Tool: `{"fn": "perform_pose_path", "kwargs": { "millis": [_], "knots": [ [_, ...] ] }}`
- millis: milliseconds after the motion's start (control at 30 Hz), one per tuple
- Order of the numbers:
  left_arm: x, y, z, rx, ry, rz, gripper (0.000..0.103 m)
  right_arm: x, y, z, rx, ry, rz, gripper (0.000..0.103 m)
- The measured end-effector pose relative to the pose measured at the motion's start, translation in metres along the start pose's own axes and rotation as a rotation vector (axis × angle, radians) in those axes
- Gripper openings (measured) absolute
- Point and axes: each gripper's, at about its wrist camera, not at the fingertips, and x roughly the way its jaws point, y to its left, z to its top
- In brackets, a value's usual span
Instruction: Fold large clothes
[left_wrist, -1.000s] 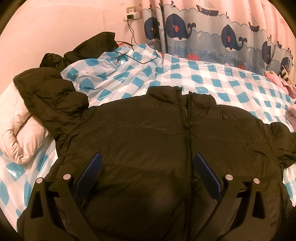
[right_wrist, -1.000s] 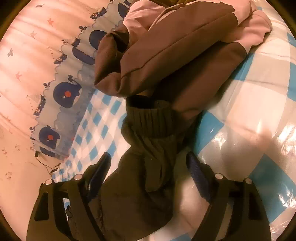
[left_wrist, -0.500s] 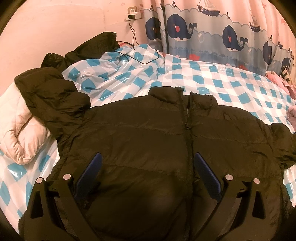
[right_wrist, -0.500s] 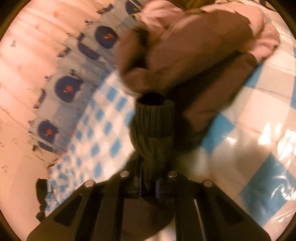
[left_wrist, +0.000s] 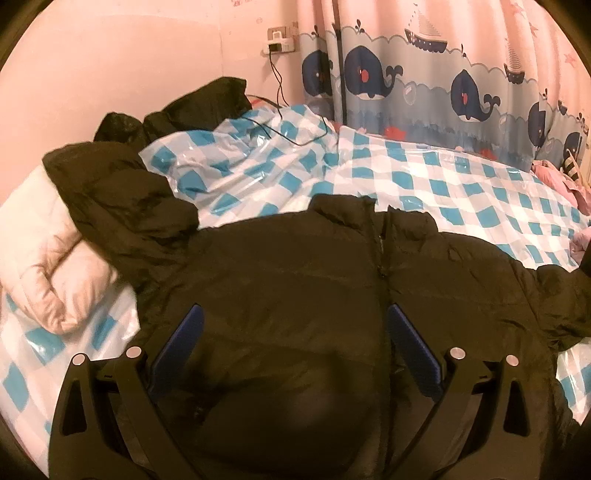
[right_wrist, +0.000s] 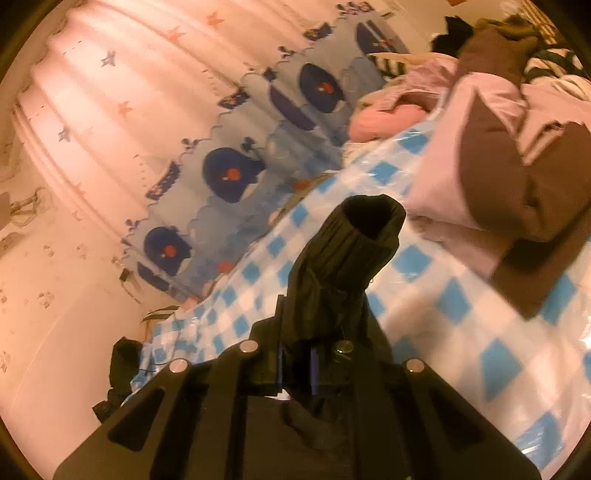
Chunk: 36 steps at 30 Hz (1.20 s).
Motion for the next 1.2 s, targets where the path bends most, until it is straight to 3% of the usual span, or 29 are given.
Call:
{"fn": "perform_pose_path", "kwargs": {
  "millis": [267,500,900,1200],
  "knots": [
    [-0.011,0.020,0.005,-0.015,-0.009,-0.002,0.095,0.024,0.073,-0.021,-0.065,0.025,0.080,0.011],
    [-0.021,0.055,0.006,-0.047,-0.003,-0.006,0.095,0.054,0.155,-0.059,-0.141,0.080,0.166,0.011],
    [-0.032,0.121,0.005,-0.137,0.010,-0.004,0.095,0.115,0.280,-0.150,-0.221,0.199,0.279,0.011],
    [-0.031,0.166,0.000,-0.242,0.040,-0.018,0.095,0.163,0.327,-0.234,-0.264,0.307,0.309,0.011]
  ]
}}
